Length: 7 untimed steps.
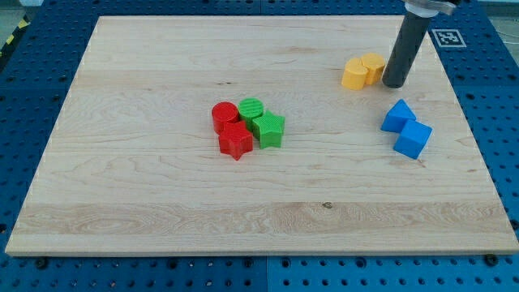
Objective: Place the yellow heart below the green star
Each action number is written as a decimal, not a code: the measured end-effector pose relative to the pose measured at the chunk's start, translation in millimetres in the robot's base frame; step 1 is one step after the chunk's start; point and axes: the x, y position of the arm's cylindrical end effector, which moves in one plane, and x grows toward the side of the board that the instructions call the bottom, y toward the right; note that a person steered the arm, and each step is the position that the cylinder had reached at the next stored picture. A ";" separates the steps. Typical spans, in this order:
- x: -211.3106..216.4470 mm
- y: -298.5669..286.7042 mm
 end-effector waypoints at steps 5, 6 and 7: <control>-48.6 -0.5; -58.8 -19.5; -58.8 -45.8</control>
